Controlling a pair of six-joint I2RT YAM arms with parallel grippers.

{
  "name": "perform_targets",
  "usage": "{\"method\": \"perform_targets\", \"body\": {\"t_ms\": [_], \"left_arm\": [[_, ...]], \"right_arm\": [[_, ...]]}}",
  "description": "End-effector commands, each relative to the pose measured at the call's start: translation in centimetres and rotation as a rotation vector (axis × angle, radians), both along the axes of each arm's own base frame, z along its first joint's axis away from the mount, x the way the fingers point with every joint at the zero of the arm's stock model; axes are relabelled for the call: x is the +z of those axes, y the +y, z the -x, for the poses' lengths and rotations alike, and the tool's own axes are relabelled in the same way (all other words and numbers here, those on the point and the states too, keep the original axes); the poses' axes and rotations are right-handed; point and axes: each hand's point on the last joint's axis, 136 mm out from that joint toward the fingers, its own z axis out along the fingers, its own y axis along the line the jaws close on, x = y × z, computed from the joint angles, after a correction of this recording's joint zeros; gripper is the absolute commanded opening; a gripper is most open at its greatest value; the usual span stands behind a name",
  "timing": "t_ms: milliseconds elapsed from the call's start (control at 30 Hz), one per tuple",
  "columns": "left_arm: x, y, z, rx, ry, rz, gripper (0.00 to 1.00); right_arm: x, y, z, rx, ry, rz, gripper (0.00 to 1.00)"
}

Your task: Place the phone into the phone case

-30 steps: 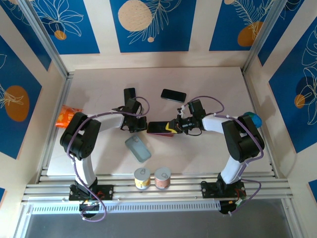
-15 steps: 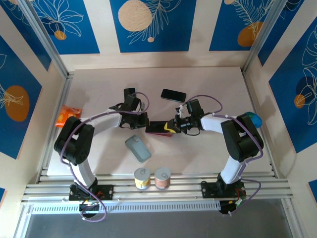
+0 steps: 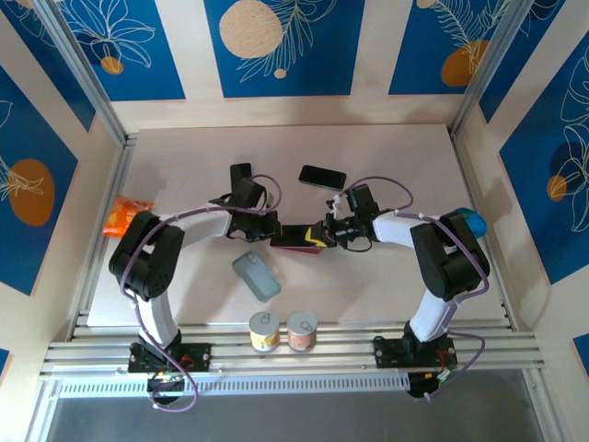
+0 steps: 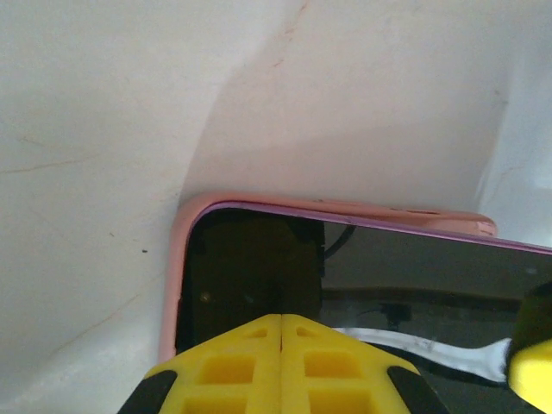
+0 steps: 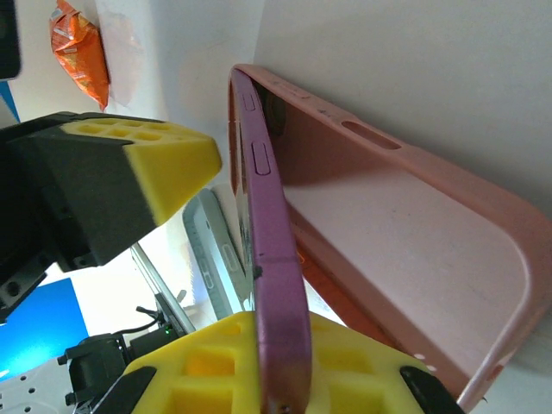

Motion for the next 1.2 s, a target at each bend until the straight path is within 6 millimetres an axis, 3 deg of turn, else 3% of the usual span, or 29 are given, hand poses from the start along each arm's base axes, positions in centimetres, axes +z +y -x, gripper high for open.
{"method": "perform_targets", "body": {"t_ms": [0,267,500,700,967,1167], "left_arm": [[-0.4,-0.9,-0.1,-0.013,0.017,0.024,0.0],[-1.9,-0.8,0.0,-0.017,0.04,0.004,0.0],[-2.3,-0.7,0.0,-0.018,0.043,-0.005,0.0],[-2.7,-0.6,0.1,-0.019,0.048,-0.007,0.0],[-2.9,-0.4,0.1,-0.017,0.043,-0.013,0.0],[-3.1,0.0,-0.1,-0.003,0.042,-0.004,0.0]], "right_arm": [[-5.4,-2.6,1.4,-0.061,0.114,0.218,0.0],[-5.6,-3.0,1.5,-0.057,0.124,0.246,0.03],[-5.5,-3.2,1.5,-0.056,0.131,0.266,0.21],[-5.0,-3.2,1.3,-0.056,0.128,0.278,0.27],[-3.7,-3.2,0.9,-0.046,0.127,0.309,0.45],[-2.8,-3.4,0.9,-0.033,0.129,0.35,0.48]]}}
